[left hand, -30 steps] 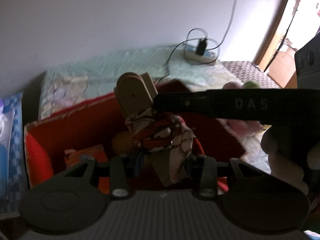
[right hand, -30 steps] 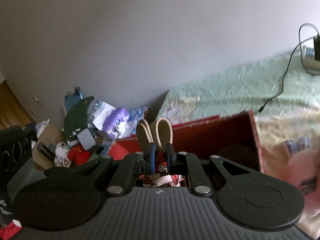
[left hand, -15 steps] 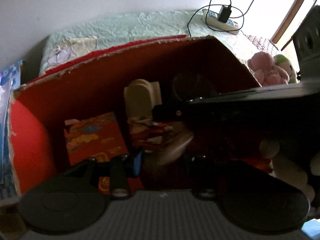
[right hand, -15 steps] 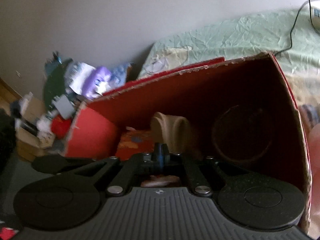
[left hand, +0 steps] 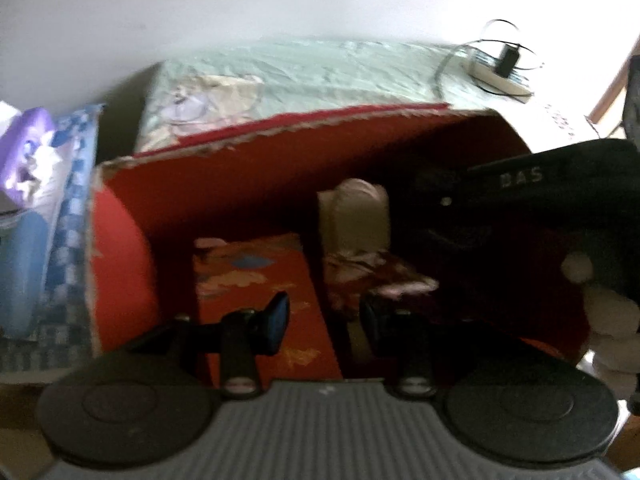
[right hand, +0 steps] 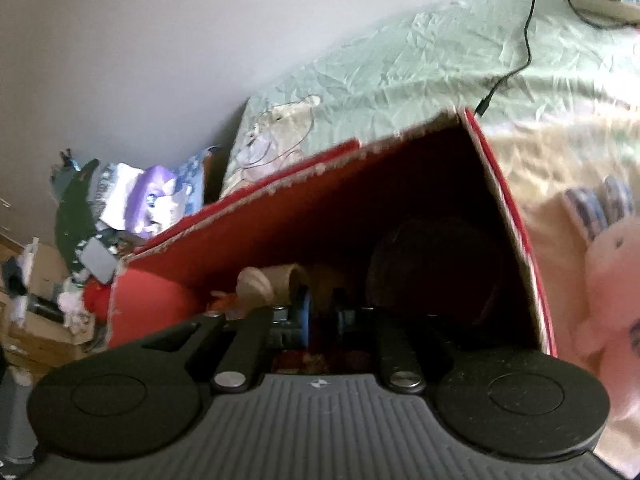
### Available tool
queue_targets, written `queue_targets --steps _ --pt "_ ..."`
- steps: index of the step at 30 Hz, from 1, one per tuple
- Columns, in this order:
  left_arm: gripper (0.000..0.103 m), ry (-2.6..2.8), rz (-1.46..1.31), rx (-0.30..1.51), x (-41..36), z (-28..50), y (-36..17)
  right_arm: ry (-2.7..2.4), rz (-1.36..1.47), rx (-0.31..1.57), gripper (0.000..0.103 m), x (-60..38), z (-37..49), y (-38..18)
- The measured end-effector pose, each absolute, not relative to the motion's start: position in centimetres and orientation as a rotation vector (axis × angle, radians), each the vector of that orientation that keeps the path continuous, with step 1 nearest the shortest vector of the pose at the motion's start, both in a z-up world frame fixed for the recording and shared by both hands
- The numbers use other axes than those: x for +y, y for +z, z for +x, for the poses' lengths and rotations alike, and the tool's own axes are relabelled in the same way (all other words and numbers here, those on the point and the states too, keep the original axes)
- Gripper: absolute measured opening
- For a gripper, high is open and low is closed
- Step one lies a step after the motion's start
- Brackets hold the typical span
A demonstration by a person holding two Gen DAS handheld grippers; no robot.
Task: Organize objects
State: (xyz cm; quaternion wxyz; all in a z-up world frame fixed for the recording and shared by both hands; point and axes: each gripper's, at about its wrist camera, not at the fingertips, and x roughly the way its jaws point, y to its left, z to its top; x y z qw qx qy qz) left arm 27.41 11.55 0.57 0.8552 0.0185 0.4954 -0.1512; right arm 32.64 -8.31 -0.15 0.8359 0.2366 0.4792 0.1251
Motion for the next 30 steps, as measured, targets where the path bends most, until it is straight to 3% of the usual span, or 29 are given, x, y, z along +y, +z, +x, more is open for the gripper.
queue_targets --steps 10,14,23,30 --pt "0.039 -0.226 0.056 1.056 12.5 28.5 -0.3 0.437 0.38 1.118 0.016 -4.7 34.7 -1.2" --pt "0.04 -0.204 0.049 1.063 12.9 28.9 -0.6 0.397 0.318 1.079 0.015 -4.1 34.4 -0.7" --pt "0.051 -0.175 0.068 1.08 12.8 29.3 -0.9 0.409 0.458 0.946 0.016 -4.9 35.2 -0.3" --pt "0.056 -0.165 0.083 1.084 12.6 29.4 -0.9 0.429 0.406 1.067 0.016 -2.5 36.0 -2.1"
